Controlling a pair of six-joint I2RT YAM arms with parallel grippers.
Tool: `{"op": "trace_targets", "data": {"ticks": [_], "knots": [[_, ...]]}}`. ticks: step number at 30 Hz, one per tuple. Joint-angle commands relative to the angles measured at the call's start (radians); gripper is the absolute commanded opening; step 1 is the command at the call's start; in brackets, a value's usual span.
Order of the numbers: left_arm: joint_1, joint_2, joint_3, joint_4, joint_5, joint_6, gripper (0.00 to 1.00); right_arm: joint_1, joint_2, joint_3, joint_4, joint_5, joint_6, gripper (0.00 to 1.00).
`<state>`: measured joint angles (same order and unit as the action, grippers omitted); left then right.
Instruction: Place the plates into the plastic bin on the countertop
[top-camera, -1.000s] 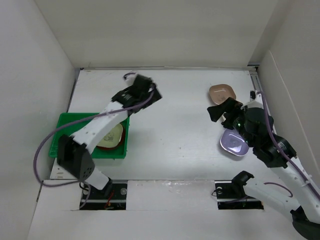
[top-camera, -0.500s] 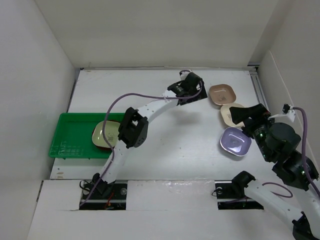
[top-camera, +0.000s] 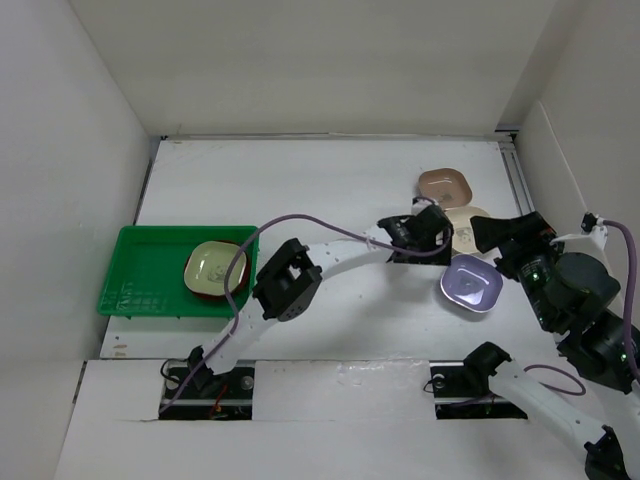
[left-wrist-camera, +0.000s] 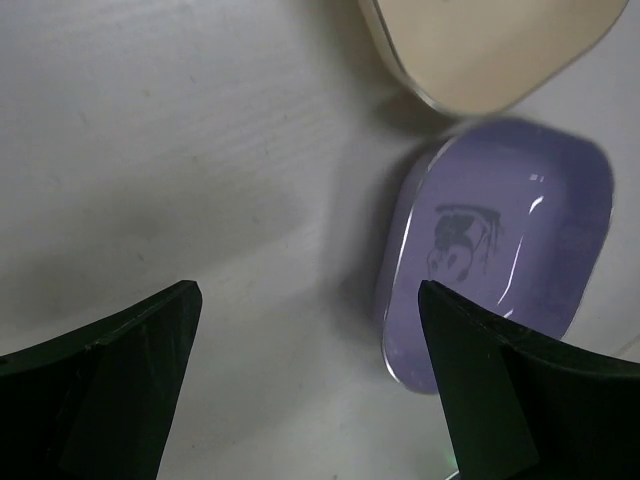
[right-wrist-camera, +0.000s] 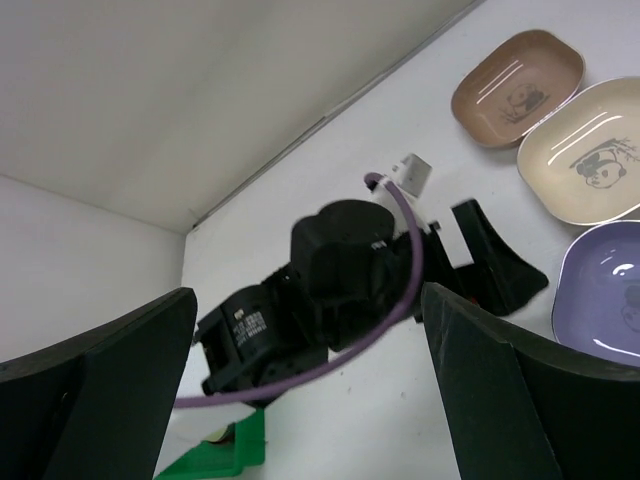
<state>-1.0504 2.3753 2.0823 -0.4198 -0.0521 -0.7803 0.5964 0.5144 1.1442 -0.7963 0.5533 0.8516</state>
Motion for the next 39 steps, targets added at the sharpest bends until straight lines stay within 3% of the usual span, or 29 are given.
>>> {"op": "trace_targets", "data": {"ticks": [1, 9, 17, 21, 23, 25, 26, 29, 31, 35, 39], "knots": [[-0.034, -0.07, -0.024, -0.046, -0.051, 0.053, 0.88, -0.003, -0.007, 0.035, -0.006, -0.009, -0.026, 1.0], [-0.069, -0.025, -0.031, -0.054, -0.06, 0.084, 0.86, -0.003, -0.007, 0.026, 0.003, -0.039, -0.036, 1.0], [-0.069, 0.094, 0.119, -0.163, -0.121, 0.125, 0.76, -0.003, -0.007, 0.026, 0.012, -0.058, -0.045, 1.0], [-0.069, 0.107, 0.107, -0.154, -0.141, 0.144, 0.69, -0.003, -0.007, 0.026, 0.012, -0.067, -0.045, 1.0], [-0.069, 0.093, 0.088, -0.163, -0.176, 0.144, 0.57, -0.003, -0.007, 0.026, 0.012, -0.067, -0.045, 1.0], [-0.069, 0.064, 0.039, -0.186, -0.209, 0.144, 0.5, -0.003, -0.007, 0.026, 0.012, -0.067, -0.045, 1.0], [-0.069, 0.052, 0.018, -0.186, -0.238, 0.144, 0.39, -0.003, -0.016, 0.026, 0.012, -0.067, -0.045, 1.0], [-0.069, 0.004, -0.088, -0.197, -0.27, 0.153, 0.24, -0.003, -0.016, 0.026, 0.012, -0.076, -0.045, 1.0], [-0.069, -0.02, -0.145, -0.212, -0.308, 0.142, 0.0, -0.003, -0.016, 0.026, 0.012, -0.085, -0.045, 1.0], [-0.05, -0.137, -0.312, -0.266, -0.432, 0.055, 0.0, -0.003, -0.016, 0.015, 0.022, -0.095, -0.045, 1.0], [0.076, -0.437, -0.644, -0.199, -0.447, -0.008, 0.0, -0.003, -0.016, -0.004, 0.055, -0.115, -0.045, 1.0]]}}
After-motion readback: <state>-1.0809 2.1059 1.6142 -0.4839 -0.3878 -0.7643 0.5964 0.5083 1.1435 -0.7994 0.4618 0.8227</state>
